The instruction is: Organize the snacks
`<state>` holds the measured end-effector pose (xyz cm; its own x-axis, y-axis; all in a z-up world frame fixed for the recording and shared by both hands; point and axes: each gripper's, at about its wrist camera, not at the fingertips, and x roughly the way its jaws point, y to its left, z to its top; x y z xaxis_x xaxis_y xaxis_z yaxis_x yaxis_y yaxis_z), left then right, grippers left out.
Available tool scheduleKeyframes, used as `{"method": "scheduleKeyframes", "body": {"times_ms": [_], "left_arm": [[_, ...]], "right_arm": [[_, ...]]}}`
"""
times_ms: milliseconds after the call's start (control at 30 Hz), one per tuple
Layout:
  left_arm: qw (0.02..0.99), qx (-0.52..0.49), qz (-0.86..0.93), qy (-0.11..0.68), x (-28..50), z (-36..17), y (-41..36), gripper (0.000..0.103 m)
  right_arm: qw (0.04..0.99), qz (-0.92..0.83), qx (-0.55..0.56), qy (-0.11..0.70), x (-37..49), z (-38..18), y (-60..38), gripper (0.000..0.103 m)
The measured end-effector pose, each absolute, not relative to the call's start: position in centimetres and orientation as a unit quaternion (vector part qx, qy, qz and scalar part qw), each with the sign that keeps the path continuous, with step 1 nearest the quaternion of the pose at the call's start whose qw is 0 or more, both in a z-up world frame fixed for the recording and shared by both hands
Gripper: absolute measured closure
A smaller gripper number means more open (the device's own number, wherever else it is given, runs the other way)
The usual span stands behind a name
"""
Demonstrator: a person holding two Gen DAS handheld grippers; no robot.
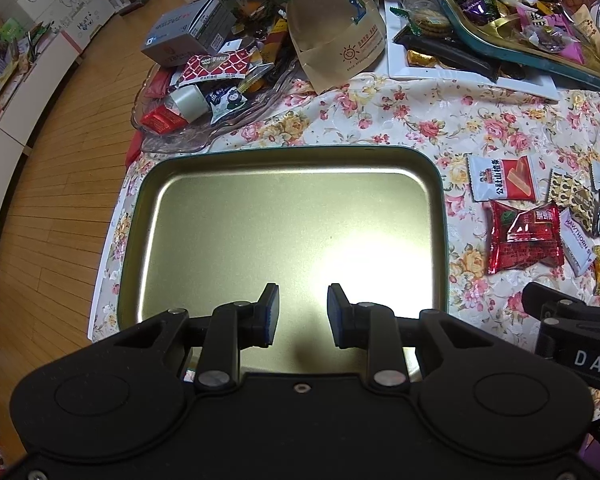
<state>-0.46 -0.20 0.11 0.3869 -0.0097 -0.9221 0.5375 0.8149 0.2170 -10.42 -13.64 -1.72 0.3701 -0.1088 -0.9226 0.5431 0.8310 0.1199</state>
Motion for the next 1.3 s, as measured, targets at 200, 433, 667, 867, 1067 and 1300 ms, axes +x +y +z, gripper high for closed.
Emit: {"method": "scheduleKeyframes", "body": {"times_ms": [200, 433, 667, 867, 1067, 1300], "left_arm": [[0.79, 0.248, -0.187, 0.528, -1.1, 0.6, -1.3, 0.066], [0.786, 0.241, -0.217, 0.527, -2.2, 1.7, -3.5, 0.066], [0.769, 0.222, -0.248, 0.545, -3.2, 2.4, -6.1, 0.066], [0.755, 0.228, -0.273, 0.551, -4.9, 2.3, -8.9, 0.066], [0.744, 0.244, -0.285, 0.553, -6.3, 1.8, -11.1, 0.066], [0.737, 0.253, -0.284, 0.559, -6.9, 1.1, -12.0, 0.066]], "right_arm": [[0.797, -0.214, 0.208, 0.526, -10.9, -2.1, -14.6, 0.005], [0.776, -0.267, 0.226, 0.525, -13.4, -3.0, -18.8, 0.005], [0.743, -0.342, 0.258, 0.515, -17.9, -3.9, -24.5, 0.005], [0.707, -0.379, 0.263, 0.536, -21.1, -6.1, -27.4, 0.005], [0.693, -0.382, 0.23, 0.567, -22.8, -8.0, -27.8, 0.005], [0.707, -0.383, 0.177, 0.568, -22.2, -8.8, -26.2, 0.002]]}}
